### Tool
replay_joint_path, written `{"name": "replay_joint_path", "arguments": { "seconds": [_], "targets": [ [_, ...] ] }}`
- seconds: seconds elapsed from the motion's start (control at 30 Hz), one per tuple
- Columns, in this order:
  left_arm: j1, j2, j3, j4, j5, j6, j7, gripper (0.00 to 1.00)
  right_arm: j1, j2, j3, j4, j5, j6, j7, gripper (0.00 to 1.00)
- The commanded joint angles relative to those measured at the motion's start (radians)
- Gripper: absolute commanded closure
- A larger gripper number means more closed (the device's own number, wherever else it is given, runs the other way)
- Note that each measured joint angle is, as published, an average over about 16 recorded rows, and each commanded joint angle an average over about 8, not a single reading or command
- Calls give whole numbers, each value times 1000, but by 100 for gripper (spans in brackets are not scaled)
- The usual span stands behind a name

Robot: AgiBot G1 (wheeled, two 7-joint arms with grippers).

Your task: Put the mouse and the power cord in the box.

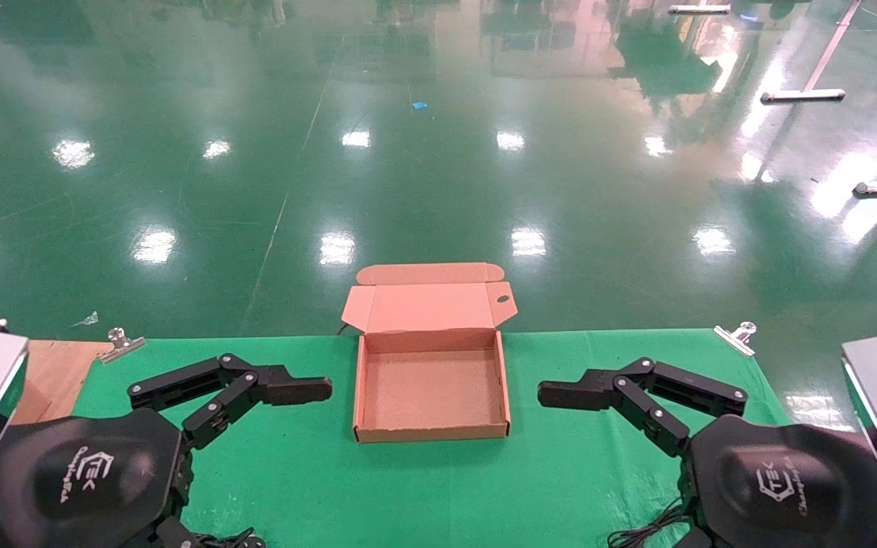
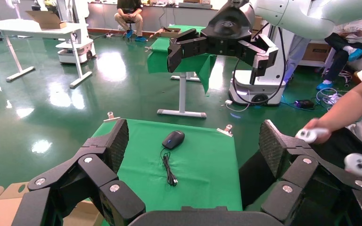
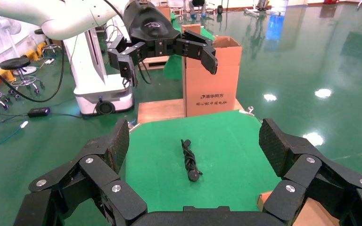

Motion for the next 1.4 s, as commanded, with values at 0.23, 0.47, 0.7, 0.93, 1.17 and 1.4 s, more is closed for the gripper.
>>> {"name": "replay_joint_path", "arguments": {
  "seconds": [0.23, 0.47, 0.7, 0.93, 1.17, 1.4],
  "targets": [
    [0, 0, 0, 0, 0, 0, 0, 0, 0, 0, 0, 0, 0, 0, 0, 0],
    [-6, -1, 14, -1, 26, 11, 2, 0, 5, 2, -6, 2, -22, 0, -8, 0],
    [-109, 24, 132, 72, 264, 68, 28, 0, 99, -40, -97, -61, -264, -6, -77, 0],
    [-235, 96, 267, 274, 463, 81, 126, 0, 250, -149, -236, -243, -575, -30, -218, 0],
    [-366, 189, 415, 533, 708, 63, 276, 0, 371, -262, -368, -448, -877, 33, -439, 0],
    [-475, 290, 524, 787, 918, 4, 429, 0, 441, -386, -467, -666, -1080, 148, -644, 0]
  ]
}}
